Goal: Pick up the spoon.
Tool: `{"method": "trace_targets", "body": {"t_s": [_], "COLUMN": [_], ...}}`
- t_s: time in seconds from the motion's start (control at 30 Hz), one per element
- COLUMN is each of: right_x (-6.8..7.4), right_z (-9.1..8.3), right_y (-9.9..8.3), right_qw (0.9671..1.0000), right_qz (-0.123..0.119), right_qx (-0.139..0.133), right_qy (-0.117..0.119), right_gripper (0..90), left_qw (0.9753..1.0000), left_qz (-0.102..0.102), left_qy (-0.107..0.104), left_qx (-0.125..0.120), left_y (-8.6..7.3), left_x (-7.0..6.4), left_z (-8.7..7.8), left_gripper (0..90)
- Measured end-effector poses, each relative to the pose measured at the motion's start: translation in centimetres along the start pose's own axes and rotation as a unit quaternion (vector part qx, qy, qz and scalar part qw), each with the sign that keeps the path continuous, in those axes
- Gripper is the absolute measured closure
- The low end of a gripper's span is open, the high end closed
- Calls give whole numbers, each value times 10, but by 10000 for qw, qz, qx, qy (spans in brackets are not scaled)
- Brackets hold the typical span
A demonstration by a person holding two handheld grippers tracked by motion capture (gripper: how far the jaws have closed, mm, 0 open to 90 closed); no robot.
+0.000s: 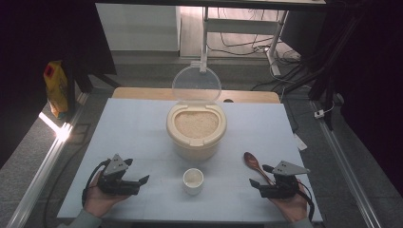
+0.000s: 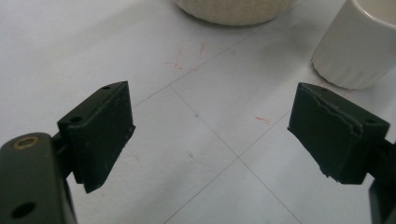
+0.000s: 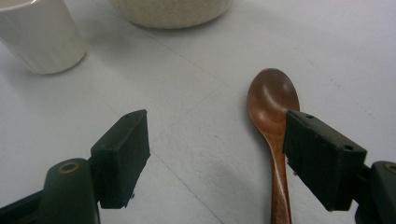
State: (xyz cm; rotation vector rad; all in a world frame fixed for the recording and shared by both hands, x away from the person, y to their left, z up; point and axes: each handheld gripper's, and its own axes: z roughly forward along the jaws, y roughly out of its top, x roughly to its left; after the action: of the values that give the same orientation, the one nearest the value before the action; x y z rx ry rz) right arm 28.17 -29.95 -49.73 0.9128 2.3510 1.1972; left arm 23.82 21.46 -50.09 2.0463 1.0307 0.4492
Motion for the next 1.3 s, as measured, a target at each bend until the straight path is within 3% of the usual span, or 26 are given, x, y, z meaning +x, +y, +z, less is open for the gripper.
{"method": "trace_targets", "body": {"t_s": [0.5,0.9,1.17,1.2,1.3], "right_x": [2,-3,-10,-11,-13], "right_z": [-1,-11,-21,-22,-20], "right_y": [4,17,36,39,40], "right_qw": [9998,9980,9922,9884,9844], "right_qz": [-42,171,267,294,341], "right_qx": [160,529,1067,1333,1572], "right_qy": [-101,-294,-594,-664,-716], "right_gripper": [244,273,282,288,292], "left_qw": [9999,9999,9999,9999,9998], "left_qz": [-14,-6,7,9,18], "left_qy": [10,22,13,7,3], "left_qx": [104,143,154,156,176], "left_y": [0,1,2,2,2], "left_x": [-1,1,1,1,0], "left_z": [3,3,2,3,4], "left_gripper": [133,115,111,111,111]}}
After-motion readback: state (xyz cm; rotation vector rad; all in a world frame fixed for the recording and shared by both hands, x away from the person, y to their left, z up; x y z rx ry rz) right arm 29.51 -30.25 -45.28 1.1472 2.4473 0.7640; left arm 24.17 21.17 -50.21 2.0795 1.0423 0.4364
